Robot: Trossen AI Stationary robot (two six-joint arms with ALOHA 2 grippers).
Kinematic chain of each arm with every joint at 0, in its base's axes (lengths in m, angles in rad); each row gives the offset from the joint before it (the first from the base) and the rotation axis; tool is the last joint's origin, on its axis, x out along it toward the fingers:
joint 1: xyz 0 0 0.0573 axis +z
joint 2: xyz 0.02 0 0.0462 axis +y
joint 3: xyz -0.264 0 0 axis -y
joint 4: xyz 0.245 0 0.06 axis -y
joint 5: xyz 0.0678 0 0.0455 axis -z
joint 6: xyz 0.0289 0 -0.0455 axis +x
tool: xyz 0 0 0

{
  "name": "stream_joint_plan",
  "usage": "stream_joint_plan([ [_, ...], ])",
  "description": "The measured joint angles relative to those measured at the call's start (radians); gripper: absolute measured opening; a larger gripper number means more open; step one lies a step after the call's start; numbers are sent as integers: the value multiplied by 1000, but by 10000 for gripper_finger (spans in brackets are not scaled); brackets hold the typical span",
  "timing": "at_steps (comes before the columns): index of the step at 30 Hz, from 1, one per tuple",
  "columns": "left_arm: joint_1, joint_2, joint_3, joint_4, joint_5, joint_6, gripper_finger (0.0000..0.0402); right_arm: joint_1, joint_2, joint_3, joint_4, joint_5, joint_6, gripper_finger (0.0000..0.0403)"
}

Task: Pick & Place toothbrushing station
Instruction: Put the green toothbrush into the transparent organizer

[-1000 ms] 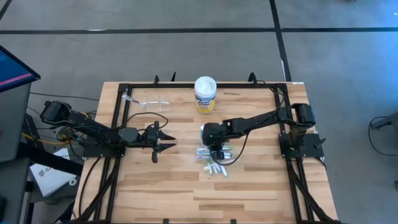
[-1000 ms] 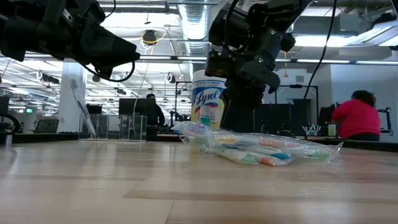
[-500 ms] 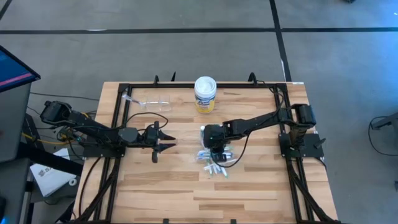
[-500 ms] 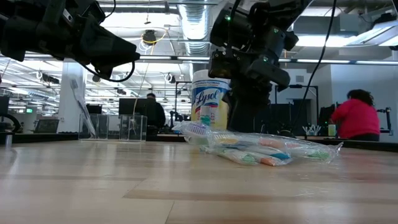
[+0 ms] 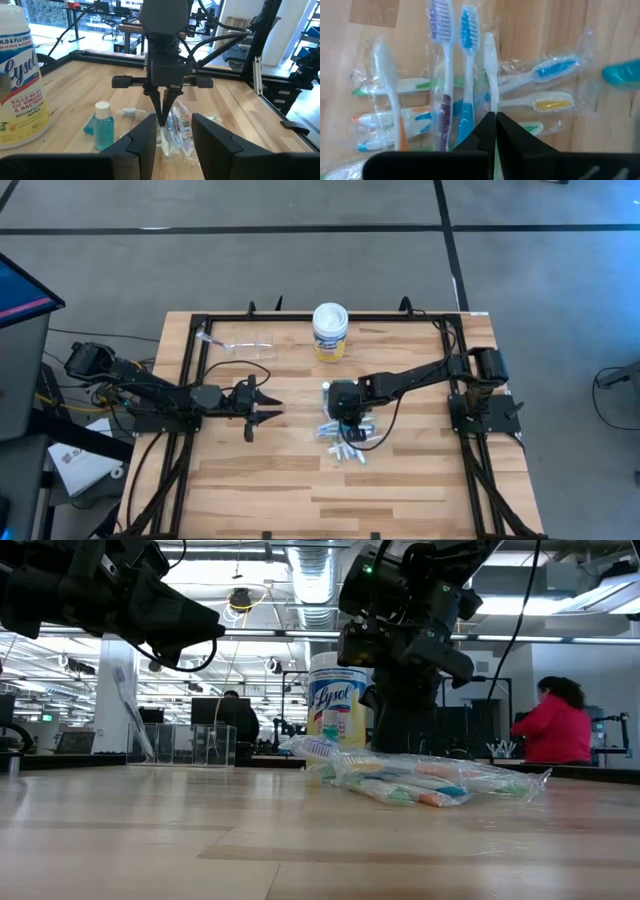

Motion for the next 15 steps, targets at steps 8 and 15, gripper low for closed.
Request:
stream_joint_plan([
  [8,0,0,0,0,0,-2,117,9,0,51,-9,4,-12,0],
  [15,0,0,0,0,0,-15,117,9,-1,122,8,39,-41,0],
])
